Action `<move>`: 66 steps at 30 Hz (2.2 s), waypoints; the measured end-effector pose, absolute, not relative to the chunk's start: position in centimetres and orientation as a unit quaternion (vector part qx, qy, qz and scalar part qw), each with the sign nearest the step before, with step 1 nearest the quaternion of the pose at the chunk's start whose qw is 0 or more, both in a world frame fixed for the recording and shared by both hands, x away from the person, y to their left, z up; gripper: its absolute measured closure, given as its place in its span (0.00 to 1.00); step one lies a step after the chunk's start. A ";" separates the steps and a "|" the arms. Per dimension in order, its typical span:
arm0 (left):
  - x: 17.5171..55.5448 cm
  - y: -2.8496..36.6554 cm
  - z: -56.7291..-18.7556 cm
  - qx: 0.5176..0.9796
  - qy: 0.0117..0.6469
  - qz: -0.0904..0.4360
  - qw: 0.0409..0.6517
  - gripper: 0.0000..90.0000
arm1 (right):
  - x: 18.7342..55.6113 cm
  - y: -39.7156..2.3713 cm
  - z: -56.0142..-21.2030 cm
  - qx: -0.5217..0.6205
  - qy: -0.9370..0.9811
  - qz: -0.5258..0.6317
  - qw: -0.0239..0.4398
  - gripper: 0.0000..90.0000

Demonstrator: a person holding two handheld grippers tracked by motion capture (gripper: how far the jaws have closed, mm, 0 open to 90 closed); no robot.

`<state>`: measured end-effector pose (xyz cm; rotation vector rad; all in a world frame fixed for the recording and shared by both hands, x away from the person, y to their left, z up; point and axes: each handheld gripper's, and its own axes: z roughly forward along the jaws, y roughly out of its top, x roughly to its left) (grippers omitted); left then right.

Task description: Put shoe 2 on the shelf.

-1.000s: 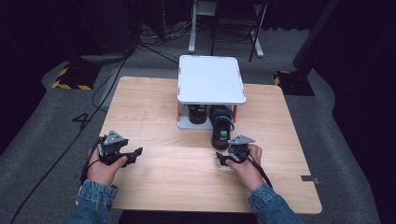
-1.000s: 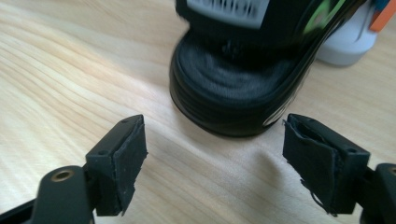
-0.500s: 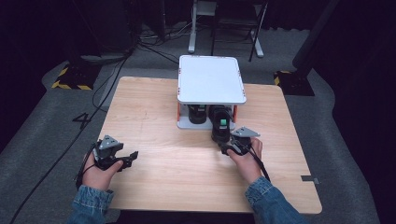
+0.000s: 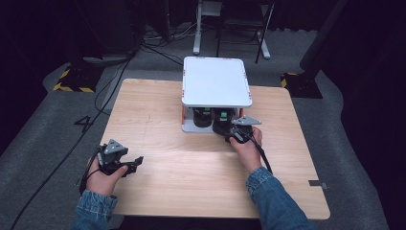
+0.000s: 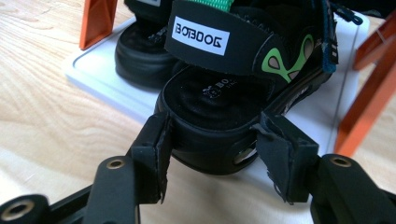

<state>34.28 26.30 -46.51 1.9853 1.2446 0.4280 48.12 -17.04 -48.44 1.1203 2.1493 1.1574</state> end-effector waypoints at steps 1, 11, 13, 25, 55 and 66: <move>34.3 26.3 -46.5 0.774 0.486 0.166 0.371 0.32 | 48.4 -16.9 -48.5 0.401 0.782 0.419 0.229 0.53; 34.4 26.2 -46.5 0.776 0.483 0.166 0.370 0.32 | 50.6 -17.0 -48.4 0.369 0.802 0.419 0.215 0.54; 34.4 26.2 -46.6 0.776 0.483 0.166 0.370 0.32 | 50.9 -17.2 -48.3 0.368 0.803 0.420 0.210 0.54; 34.6 26.0 -46.6 0.778 0.481 0.163 0.370 0.32 | 50.4 -16.4 -48.1 0.374 0.792 0.402 0.268 0.63; 34.5 26.1 -44.1 0.785 0.457 0.164 0.384 0.28 | 38.8 -27.3 -39.2 0.437 0.746 0.452 0.220 0.18; 35.4 27.5 -44.6 0.778 0.487 0.170 0.359 0.24 | 36.8 -32.6 -40.4 0.457 0.747 0.430 0.220 0.17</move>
